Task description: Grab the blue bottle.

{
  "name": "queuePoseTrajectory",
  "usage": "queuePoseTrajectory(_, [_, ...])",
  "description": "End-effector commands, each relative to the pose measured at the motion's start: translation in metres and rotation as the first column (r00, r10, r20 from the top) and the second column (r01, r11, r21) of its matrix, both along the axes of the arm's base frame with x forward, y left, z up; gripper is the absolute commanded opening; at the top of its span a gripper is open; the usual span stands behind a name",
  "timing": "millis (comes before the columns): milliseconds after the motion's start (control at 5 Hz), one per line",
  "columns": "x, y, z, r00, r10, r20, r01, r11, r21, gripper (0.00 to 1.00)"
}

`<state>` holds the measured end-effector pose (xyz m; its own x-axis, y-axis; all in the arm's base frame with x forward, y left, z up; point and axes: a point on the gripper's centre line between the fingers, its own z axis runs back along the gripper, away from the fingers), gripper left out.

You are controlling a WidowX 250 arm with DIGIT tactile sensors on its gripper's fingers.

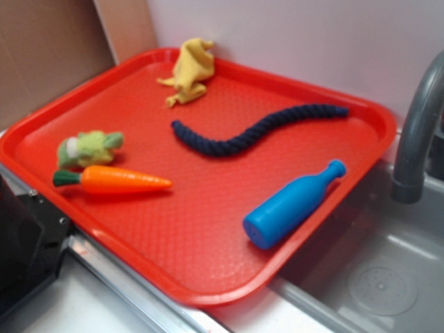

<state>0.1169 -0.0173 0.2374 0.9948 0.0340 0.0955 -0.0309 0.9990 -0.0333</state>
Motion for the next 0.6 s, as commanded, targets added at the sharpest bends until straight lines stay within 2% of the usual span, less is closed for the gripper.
queuePoseTrajectory(0, [0.0,0.0,0.0,1.0,0.0,0.0,0.0,1.0,0.0,1.0])
queuePoseTrajectory(200, [0.049,-0.05,-0.048,0.989,-0.128,0.076,0.136,0.985,-0.108,1.0])
queuePoseTrajectory(400, [0.071,-0.104,-0.057,0.964,-0.264,-0.01,0.263,0.962,-0.071,1.0])
